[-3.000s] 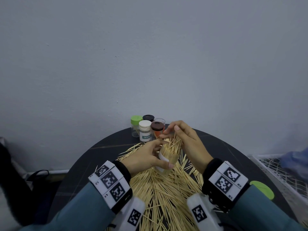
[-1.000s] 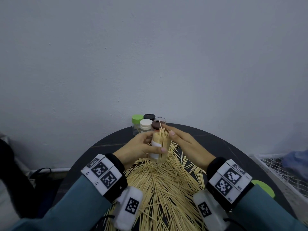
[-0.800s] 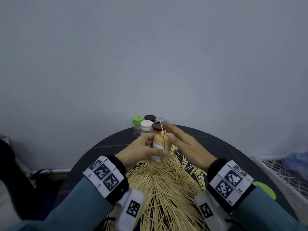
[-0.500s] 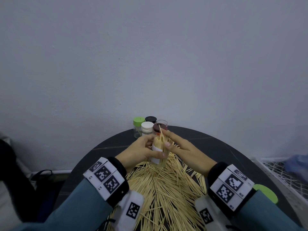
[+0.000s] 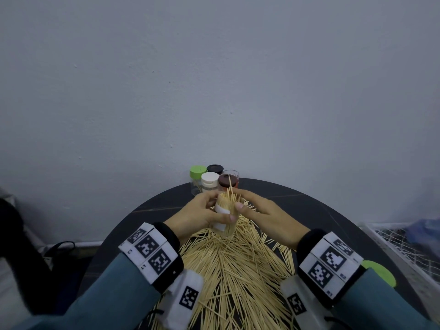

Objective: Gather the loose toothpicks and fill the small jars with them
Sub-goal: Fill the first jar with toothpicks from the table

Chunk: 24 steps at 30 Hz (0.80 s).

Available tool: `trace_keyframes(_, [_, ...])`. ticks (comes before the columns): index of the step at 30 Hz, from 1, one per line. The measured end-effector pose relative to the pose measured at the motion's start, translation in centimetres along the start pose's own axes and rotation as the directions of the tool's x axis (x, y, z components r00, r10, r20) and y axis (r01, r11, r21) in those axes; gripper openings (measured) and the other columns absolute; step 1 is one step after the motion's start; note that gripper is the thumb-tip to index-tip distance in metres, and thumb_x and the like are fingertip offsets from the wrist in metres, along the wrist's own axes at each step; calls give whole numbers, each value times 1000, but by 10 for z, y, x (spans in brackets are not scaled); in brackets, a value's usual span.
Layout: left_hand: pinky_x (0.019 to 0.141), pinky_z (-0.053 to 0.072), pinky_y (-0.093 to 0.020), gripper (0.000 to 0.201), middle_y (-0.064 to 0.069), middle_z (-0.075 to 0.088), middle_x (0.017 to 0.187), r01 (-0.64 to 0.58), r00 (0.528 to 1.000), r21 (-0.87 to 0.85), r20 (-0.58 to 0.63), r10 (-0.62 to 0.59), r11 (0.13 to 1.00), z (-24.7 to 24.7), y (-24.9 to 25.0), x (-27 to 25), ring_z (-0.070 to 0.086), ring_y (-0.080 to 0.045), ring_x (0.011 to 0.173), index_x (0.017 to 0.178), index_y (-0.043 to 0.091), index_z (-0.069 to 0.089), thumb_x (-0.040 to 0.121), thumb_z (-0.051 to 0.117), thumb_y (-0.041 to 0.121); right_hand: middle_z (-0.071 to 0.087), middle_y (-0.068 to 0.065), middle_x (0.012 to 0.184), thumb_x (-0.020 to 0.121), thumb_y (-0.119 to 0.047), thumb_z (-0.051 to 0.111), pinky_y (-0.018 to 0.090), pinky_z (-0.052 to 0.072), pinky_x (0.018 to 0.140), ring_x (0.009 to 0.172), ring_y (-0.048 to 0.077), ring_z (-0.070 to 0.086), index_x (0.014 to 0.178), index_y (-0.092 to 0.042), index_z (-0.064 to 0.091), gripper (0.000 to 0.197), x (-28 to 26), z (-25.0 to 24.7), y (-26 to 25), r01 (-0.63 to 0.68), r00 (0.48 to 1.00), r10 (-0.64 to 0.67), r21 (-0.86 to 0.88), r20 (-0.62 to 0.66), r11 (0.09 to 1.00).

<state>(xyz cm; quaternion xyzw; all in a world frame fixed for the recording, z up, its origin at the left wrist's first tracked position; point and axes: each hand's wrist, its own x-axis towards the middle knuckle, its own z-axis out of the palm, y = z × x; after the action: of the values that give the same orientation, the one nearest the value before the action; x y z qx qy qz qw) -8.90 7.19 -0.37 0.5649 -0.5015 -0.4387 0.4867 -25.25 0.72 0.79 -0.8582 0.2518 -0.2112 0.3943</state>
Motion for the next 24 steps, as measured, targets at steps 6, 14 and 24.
trace_keyframes(6, [67, 55, -24, 49, -4, 68, 107, -9, 1000, -17, -22, 9, 1000, -2, 1, 0, 67, -13, 93, 121, 16, 55, 77, 72, 4, 35, -13, 146, 96, -35, 41, 19, 25, 107, 132, -2, 29, 146, -31, 22, 54, 1, -3, -1, -8, 1000, 9, -36, 20, 999])
trace_keyframes(14, [60, 51, -16, 43, 1, 69, 99, -18, 999, -12, -39, 18, 1000, -3, 2, -1, 66, -6, 84, 116, 18, 57, 77, 71, 5, 13, -18, 154, 96, -37, 38, 48, 7, 118, 142, 0, 10, 147, -30, 19, 55, 1, -1, -3, 1, 997, 6, -84, 75, 997])
trace_keyframes(24, [74, 52, -21, 50, -1, 67, 108, -11, 1000, 46, -28, 12, 999, -2, 0, 1, 63, -12, 99, 120, 18, 55, 76, 73, 3, 17, -36, 140, 94, -42, 39, 46, 7, 119, 131, -12, 19, 145, -40, 8, 60, -1, -4, -6, 68, 998, -67, -104, 8, 992])
